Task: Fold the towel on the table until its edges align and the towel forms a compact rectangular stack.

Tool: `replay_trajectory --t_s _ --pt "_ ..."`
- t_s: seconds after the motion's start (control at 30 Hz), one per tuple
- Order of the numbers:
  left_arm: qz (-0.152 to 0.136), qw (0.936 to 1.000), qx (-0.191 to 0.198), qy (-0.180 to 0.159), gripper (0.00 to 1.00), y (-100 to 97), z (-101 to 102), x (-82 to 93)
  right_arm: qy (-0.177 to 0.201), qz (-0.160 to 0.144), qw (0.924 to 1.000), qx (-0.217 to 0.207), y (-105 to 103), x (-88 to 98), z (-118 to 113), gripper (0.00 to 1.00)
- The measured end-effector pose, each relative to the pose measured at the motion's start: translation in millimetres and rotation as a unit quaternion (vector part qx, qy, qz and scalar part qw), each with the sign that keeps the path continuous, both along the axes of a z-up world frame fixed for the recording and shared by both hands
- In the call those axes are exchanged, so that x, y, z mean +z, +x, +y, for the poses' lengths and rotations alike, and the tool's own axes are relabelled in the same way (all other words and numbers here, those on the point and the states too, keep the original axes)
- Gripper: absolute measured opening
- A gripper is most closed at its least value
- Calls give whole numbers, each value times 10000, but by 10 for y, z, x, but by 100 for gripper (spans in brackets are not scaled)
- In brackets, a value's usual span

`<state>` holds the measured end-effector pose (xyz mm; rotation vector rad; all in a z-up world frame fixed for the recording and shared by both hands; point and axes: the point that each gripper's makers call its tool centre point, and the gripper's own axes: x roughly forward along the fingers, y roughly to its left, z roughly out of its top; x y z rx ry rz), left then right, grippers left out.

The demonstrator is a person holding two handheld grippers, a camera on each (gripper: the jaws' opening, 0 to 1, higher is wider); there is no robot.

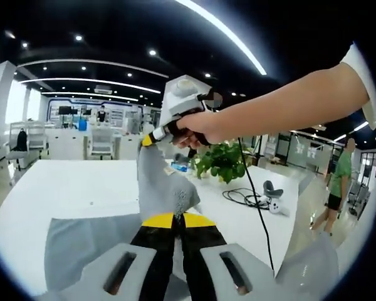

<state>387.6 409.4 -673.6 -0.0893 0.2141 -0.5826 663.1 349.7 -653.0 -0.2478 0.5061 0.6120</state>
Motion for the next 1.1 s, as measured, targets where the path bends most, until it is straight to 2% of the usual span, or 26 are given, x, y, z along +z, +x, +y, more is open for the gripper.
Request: replay_trajectory --t_s 0.13,0.3,0.33,0.4,0.43,0.63,0.77,0.93,1.1 --pt "-77 9999 130 84 3 -26 176 10 54 2 9999 163 31 -12 291 1" --pt "7 9995 321 67 3 -35 351 -51 -13 -46 9986 530 46 -58 702 1" --pt "162 9991 375 78 3 -37 401 -146 -29 -46 9985 551 48 -71 730 1" --pt "209 9988 398 208 3 -54 424 -224 -99 -7 9979 647 -2 -138 816 1" --pt "224 9986 422 241 3 -63 444 -254 -112 29 9977 668 48 -198 884 1" --pt "423 9972 591 168 3 -140 586 -397 -82 142 9960 882 -17 -377 1195 1" --pt "518 9957 757 146 3 -122 753 -490 -148 152 9947 1008 -52 -460 1357 1" --pt "694 9926 988 90 3 -115 970 -631 -152 209 9938 1086 0 -613 1540 1" --pt "794 9912 1051 120 3 -127 1068 -725 -142 262 9931 1135 -6 -723 1626 1"
